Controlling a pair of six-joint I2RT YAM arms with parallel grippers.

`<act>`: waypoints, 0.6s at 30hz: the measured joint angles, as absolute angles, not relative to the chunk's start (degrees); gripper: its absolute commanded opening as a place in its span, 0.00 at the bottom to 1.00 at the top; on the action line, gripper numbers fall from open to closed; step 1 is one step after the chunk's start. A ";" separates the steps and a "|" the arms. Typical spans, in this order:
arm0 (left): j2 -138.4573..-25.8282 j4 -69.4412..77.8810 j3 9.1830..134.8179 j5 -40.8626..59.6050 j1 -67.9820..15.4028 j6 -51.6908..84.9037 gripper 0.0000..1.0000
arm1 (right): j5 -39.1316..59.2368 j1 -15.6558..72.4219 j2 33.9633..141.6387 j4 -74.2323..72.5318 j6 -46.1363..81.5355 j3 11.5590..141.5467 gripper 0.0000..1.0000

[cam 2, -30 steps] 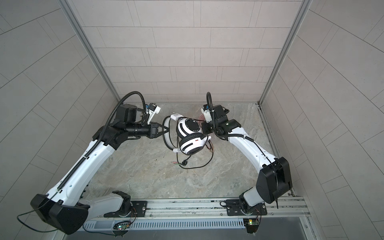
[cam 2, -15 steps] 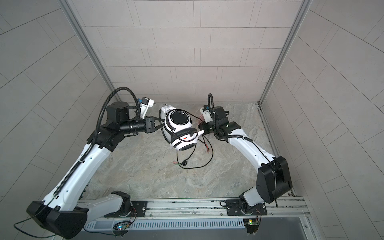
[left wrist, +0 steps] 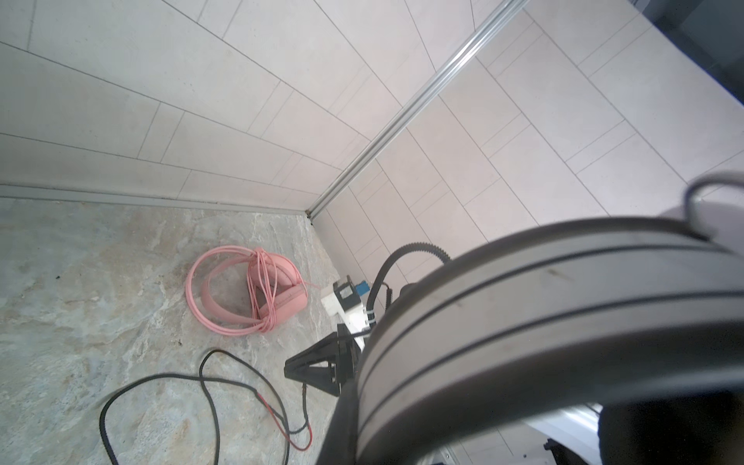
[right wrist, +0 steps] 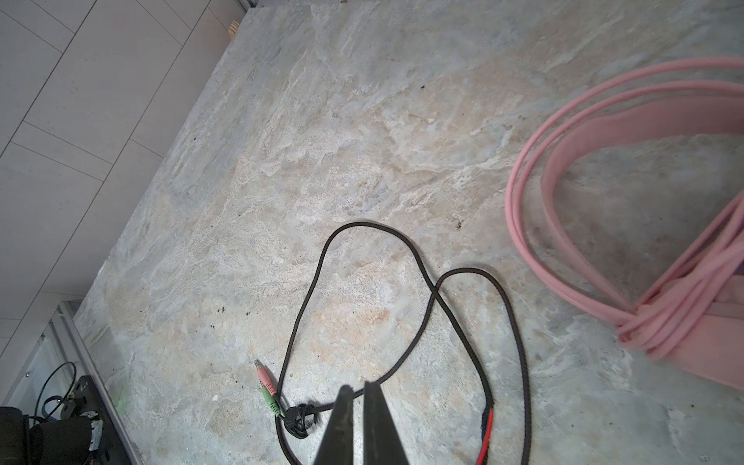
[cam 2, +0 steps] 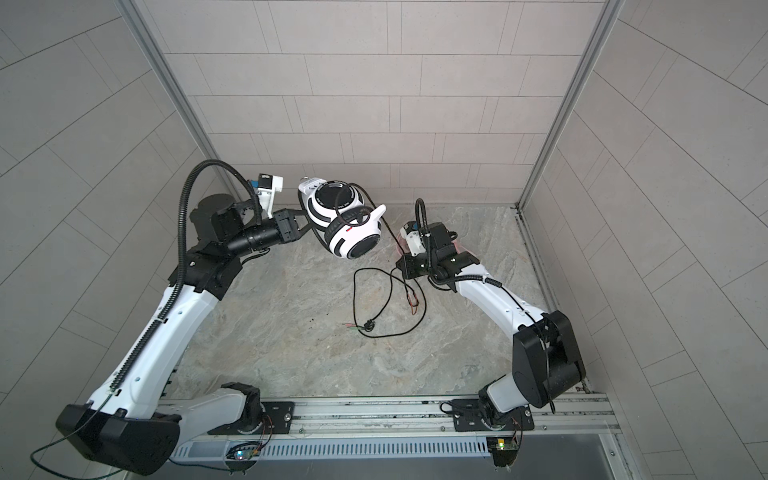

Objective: Wrap the headphones
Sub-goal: 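Raise the headphones with the left gripper while the right lowers the cable to the table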

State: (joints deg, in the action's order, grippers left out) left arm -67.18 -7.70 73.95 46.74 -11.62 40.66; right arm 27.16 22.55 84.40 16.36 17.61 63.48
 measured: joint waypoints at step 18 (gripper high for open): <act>-71.09 -1.43 75.18 40.56 -10.46 50.81 0.00 | 33.19 26.28 88.99 4.58 23.46 62.04 0.34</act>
